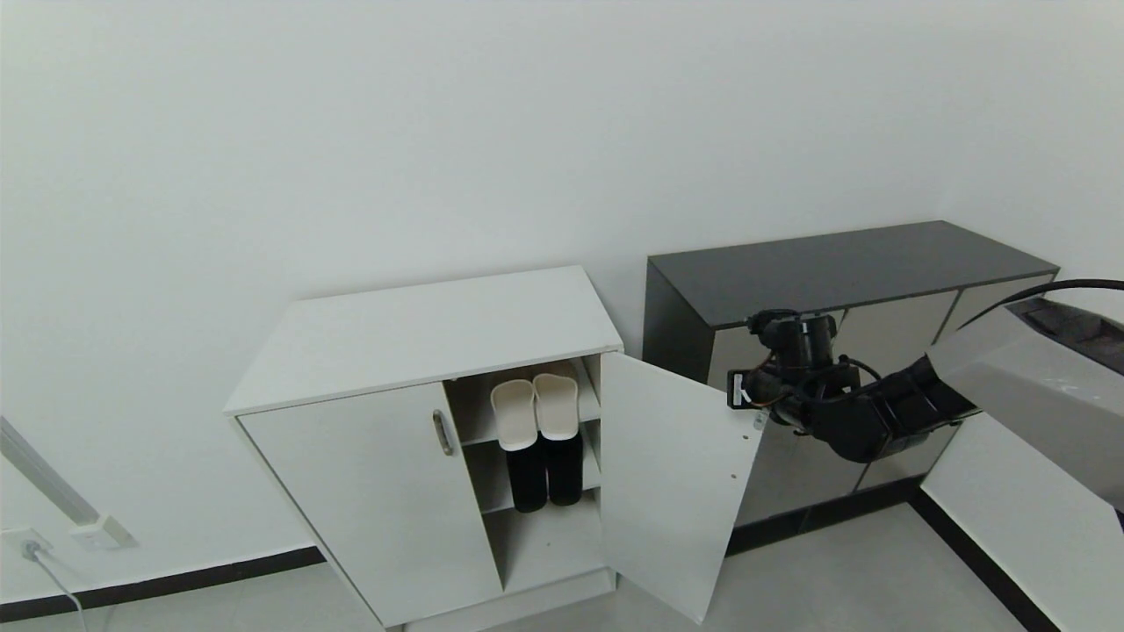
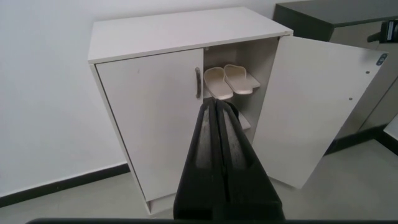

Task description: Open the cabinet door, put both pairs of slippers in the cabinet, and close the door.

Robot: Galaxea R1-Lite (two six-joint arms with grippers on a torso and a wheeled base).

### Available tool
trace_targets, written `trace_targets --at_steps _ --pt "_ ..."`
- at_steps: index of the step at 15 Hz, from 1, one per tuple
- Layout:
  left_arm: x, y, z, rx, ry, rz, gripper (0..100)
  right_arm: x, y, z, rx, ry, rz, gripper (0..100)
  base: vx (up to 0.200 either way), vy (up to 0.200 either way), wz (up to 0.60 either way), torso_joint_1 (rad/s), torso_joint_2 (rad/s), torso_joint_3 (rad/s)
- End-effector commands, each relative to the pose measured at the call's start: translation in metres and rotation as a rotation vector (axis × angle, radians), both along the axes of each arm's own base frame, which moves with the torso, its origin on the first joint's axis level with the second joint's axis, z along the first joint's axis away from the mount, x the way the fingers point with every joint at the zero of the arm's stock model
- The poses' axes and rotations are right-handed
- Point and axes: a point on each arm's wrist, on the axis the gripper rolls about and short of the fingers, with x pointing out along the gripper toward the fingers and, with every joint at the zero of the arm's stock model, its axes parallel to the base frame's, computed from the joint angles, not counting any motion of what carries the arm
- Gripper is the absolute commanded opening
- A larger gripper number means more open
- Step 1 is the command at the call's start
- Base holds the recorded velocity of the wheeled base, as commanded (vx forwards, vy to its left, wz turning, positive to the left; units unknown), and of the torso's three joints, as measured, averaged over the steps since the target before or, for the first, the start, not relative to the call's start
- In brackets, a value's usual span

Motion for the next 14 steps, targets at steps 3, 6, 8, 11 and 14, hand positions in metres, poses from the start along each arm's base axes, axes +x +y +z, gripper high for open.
trace_targets --at_steps 3,6,8,11,14 --pt "0.0 0.0 0.0 0.0 0.001 0.001 0 0.001 0.001 -0.009 0.003 0.022 -0.003 0 0.0 0.0 0.0 0.0 0.0 0.0" --pt "0.0 0.0 0.0 0.0 0.001 0.001 0 0.0 0.001 -0.011 -0.001 0.027 -0.005 0 0.0 0.0 0.0 0.0 0.0 0.0" --pt "0.0 0.0 0.0 0.0 0.001 0.001 0 -0.003 0.002 -0.011 -0.003 0.033 0.0 0 0.0 0.0 0.0 0.0 0.0 0.0" --pt "0.0 0.0 0.0 0.0 0.001 0.001 0 -0.021 0.014 -0.005 -0.006 0.044 0.039 0 0.0 0.0 0.0 0.0 0.0 0.0" --pt "0.0 0.0 0.0 0.0 0.001 0.001 0 -0.057 0.037 0.01 -0.007 0.046 0.124 0 0.0 0.0 0.0 0.0 0.0 0.0"
